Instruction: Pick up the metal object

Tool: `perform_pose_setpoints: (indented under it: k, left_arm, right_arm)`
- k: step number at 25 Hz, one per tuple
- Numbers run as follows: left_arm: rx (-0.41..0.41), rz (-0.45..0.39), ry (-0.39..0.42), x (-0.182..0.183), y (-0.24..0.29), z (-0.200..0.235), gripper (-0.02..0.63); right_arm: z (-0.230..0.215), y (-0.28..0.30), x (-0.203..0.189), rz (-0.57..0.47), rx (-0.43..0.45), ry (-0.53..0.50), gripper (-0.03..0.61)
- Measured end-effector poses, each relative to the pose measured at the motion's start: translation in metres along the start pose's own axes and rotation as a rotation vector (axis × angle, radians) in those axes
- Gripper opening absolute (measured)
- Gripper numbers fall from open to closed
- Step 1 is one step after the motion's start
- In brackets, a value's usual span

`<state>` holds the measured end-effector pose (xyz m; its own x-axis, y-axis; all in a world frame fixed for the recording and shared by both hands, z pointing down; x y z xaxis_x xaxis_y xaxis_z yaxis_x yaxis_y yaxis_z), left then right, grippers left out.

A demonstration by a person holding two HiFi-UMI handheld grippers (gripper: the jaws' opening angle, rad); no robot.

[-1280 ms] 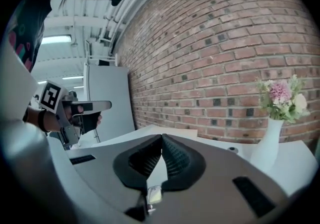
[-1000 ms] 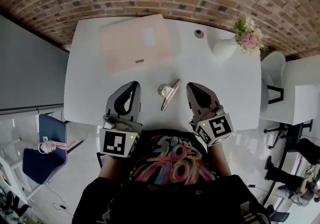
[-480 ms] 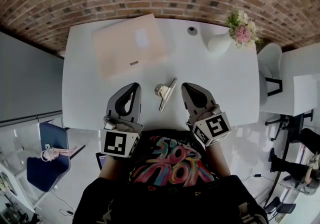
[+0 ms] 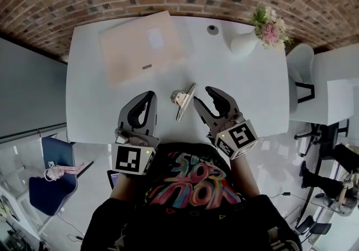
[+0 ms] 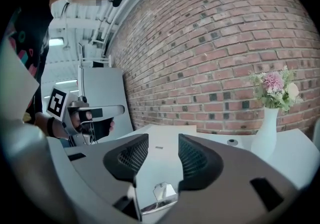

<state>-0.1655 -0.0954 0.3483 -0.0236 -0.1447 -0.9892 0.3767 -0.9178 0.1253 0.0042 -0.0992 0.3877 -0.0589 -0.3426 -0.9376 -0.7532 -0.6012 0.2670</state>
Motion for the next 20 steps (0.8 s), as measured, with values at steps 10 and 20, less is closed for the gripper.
perform_pose_setpoints:
  k: [10,20]
  left_arm:
    - [0.005,0.037,-0.003,-0.011,0.000,-0.002,0.029]
    - [0.013,0.054,-0.030,-0.017,0.005,-0.002,0.029]
  right_arm:
    - [0.001,0.012,-0.016,0.048,0.050,0.010,0.256]
    - [0.006,0.040,-0.061,0.217,0.148,-0.012,0.291]
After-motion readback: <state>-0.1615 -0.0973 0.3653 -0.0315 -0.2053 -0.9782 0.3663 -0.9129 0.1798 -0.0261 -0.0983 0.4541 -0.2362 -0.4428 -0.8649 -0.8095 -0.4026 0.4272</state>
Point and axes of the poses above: the fingertips, and each gripper's own axes: y forward along the fingers, z to its left, x out of its top, the point moved 4 cm from there along -y, backward along the fingers, and after that the axes turned 9 degrees about x, right-handed, at the moved point
